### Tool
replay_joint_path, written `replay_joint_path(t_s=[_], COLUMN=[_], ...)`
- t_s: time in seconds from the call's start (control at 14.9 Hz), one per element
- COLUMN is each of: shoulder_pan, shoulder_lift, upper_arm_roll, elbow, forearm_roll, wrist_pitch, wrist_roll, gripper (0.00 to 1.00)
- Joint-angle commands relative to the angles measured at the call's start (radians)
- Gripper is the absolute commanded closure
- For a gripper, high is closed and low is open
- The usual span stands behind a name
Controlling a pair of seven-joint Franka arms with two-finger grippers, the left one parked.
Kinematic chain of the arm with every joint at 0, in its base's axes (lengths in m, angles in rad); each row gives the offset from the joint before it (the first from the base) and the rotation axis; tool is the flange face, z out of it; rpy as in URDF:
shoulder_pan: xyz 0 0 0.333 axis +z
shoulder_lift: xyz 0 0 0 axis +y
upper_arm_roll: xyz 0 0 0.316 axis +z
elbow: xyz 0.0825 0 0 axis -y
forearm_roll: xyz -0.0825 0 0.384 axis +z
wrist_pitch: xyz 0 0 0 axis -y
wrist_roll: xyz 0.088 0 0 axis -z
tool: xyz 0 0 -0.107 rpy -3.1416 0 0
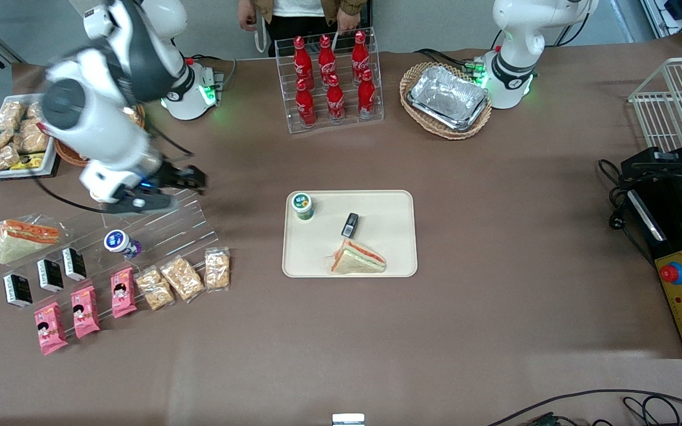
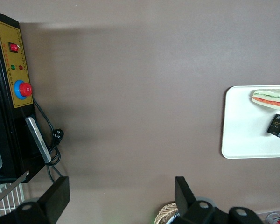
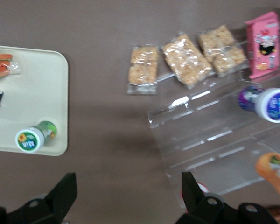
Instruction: Place green gum on tray
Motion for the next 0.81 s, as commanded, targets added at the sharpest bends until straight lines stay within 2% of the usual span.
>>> replay_joint_path(t_s=[0.0, 0.34, 0.74], shoulder_pan=[-0.046, -0.047, -0.050], shoulder_lift=[-0.062, -0.057, -0.033], upper_arm_roll=[-0.042, -0.164, -0.221], elbow=[0.057, 0.221, 0.286], forearm_roll=[0.024, 0.012, 0.007], wrist_pitch=[-0.152, -0.319, -0.321], wrist_roll=[-0.076, -0.219, -0.231], gripper=[0.00, 0.00, 0.00])
